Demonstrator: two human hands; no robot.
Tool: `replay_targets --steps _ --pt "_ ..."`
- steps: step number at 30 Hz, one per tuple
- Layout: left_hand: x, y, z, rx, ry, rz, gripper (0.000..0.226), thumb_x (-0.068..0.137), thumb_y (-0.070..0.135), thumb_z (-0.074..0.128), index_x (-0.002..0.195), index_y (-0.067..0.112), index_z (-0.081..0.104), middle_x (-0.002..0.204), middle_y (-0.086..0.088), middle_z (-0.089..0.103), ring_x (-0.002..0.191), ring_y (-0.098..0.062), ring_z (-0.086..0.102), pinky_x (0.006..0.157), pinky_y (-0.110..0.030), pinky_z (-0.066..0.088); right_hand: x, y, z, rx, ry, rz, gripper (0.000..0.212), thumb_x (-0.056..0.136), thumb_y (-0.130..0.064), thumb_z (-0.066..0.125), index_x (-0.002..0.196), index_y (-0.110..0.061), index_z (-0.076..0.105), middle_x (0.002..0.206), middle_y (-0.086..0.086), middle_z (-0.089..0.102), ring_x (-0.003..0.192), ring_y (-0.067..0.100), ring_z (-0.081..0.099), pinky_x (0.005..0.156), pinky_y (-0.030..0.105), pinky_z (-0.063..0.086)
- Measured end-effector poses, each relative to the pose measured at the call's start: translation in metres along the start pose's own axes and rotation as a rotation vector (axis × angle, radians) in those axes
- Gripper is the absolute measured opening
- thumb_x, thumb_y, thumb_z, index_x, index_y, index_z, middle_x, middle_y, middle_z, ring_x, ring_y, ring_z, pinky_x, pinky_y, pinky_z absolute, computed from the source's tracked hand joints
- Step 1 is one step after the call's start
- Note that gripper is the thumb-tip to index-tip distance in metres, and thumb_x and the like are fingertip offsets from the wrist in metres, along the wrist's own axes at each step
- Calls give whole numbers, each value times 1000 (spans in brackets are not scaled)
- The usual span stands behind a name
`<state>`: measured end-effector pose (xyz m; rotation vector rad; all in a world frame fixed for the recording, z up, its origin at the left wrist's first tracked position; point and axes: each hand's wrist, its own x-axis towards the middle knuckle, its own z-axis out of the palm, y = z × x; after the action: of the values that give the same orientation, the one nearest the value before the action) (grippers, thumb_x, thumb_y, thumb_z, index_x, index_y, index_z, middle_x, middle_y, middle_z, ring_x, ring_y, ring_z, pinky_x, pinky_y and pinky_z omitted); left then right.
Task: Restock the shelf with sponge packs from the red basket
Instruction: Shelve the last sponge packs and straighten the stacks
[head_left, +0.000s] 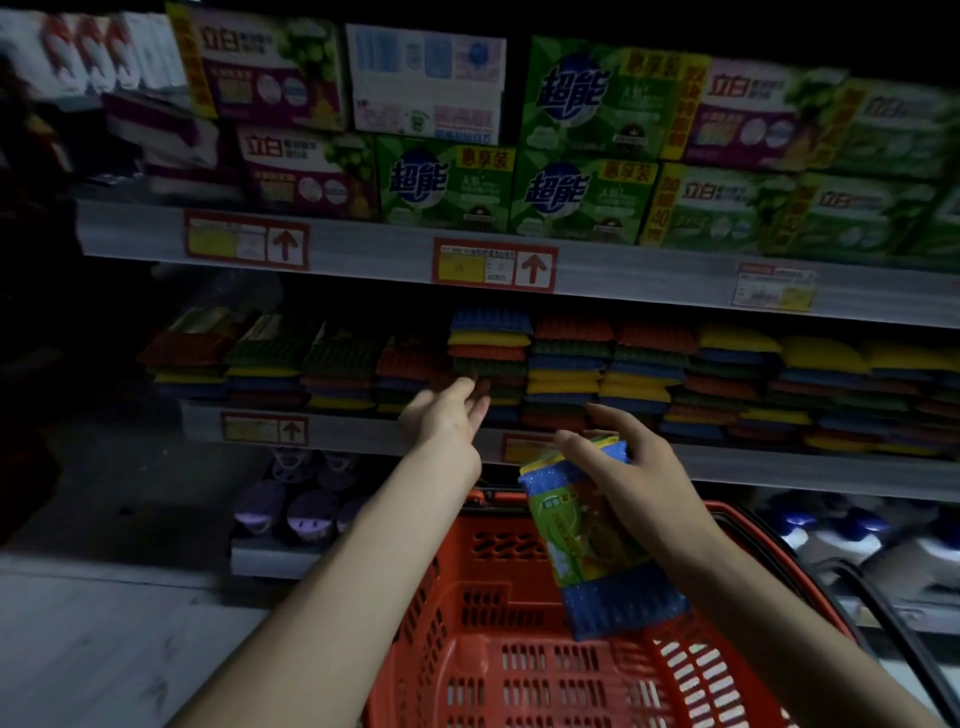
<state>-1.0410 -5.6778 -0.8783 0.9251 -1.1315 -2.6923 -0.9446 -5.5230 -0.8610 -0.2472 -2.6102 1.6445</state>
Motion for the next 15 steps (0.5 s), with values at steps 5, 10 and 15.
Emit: replay_targets --steps 5,10,15 --pt "0 0 1 23 12 35 35 93 -15 61 74 10 47 88 -20 62 91 -31 66 83 -35 55 -1 2 2 -18 -12 7 63 86 -60 69 143 -39 51 122 -6 66 101 13 70 91 39 59" --pt "2 1 2 64 36 84 37 92 -16 61 71 10 45 79 -15 59 79 -27 65 81 -34 54 -1 3 4 -41 -34 12 61 85 -64 68 140 -42 52 123 -4 66 105 14 68 94 41 58" --pt "5 0 0 63 28 82 28 92 -13 63 74 4 52 80 -16 62 75 -23 65 70 -30 57 -1 0 3 -40 -30 14 57 86 -61 69 137 -39 55 116 -8 67 101 12 69 93 41 58"
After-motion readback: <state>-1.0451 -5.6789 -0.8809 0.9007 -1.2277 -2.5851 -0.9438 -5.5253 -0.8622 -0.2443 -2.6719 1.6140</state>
